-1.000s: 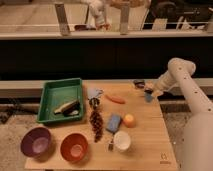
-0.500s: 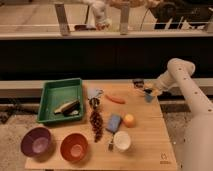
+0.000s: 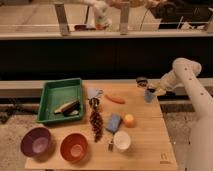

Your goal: Place brush in plastic cup

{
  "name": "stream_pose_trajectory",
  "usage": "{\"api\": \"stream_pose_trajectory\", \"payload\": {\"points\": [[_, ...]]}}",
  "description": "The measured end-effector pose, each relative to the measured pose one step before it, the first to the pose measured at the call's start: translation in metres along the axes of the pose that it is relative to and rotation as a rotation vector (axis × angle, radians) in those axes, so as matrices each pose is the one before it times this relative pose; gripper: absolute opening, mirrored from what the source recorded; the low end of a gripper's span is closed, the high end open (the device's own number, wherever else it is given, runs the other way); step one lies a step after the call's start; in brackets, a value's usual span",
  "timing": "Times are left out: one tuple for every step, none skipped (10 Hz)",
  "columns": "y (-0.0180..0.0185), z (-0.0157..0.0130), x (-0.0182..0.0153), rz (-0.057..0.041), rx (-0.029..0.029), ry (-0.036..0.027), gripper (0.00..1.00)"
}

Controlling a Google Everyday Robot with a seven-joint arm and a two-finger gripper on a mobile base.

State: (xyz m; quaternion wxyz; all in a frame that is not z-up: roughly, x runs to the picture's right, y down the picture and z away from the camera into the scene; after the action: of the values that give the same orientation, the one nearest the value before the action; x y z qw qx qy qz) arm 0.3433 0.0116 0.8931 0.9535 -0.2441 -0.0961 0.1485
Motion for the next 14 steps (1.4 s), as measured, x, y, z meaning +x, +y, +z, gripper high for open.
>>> {"api": "stream_pose_trajectory", "payload": {"points": [[0.00075, 0.00027, 0.00147, 0.00085, -0.00385, 0.00125, 0.04], [0.00041, 0.00003, 0.00125, 0.00004, -0.00125, 0.00139, 0.04], [0.00056, 0.00045, 0.0007, -0.00132, -0.00264, 0.00205, 0.04], [0.00103, 0.00097, 0.00057, -0.00228, -0.00452, 0.00156, 0.04], [0.00092, 0.00031, 0.00156, -0.00226, -0.00318, 0.00212, 0.04], [0.00045, -0.00014, 0.00127, -0.00077, -0.00041, 0.00218, 0.04], [0.00037, -0.00037, 0.00104, -0.00016, 0.00043, 0.00017, 0.04], [0.00031, -0.00078, 0.00206, 0.00037, 0.00173, 0.00002, 0.04], [0.00009, -0.00028, 0.0008, -0.00095, -0.00107, -0.00176, 0.04], [0.00047, 0.00016, 0.00142, -0.00036, -0.00391, -0.00236, 0.04], [-0.00037, 0.00003, 0.00012, -0.00105, -0.00344, -0.00384, 0.04], [-0.00011, 0.00073, -0.00011, -0.00151, -0.00281, -0.00091, 0.04], [0.00007, 0.00062, -0.00053, -0.00342, -0.00409, -0.00126, 0.04], [0.00097, 0.00129, 0.00043, -0.01096, -0.00755, 0.00079, 0.04]]}}
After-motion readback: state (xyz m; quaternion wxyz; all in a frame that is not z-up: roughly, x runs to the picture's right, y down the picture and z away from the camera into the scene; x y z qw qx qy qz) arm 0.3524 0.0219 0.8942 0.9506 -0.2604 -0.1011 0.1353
